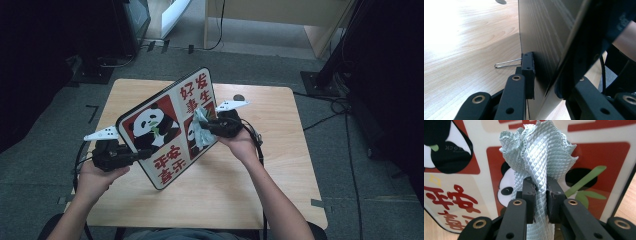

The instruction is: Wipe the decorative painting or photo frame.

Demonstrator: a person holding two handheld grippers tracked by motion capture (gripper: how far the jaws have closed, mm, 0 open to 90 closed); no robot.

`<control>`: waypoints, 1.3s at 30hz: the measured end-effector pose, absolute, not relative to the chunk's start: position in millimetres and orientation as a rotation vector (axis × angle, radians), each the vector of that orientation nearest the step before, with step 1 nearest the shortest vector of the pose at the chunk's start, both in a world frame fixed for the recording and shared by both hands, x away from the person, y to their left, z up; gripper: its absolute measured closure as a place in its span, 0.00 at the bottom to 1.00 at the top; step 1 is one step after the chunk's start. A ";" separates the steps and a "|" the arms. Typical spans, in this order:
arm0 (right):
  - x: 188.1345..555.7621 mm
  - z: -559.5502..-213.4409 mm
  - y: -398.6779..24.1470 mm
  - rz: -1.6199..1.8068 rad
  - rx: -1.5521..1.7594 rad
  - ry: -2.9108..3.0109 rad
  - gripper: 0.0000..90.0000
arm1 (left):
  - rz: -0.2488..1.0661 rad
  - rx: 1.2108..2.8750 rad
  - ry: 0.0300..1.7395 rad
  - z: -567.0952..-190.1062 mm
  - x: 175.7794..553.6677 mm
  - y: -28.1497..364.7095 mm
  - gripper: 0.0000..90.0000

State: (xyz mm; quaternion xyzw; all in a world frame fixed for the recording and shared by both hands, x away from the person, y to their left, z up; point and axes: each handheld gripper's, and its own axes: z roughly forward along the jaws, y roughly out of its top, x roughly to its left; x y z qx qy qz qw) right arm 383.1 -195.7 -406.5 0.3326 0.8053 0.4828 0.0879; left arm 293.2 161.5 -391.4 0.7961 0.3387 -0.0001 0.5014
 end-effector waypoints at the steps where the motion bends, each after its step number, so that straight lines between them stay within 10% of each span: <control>1: 382.7 -407.8 -195.8 1.435 0.996 2.397 0.89 | 0.001 1.926 0.817 -391.3 293.4 161.4 0.85; 39: 372.6 -447.3 -198.1 1.359 1.096 2.468 0.89 | -0.003 1.927 0.814 -391.3 294.2 161.6 0.85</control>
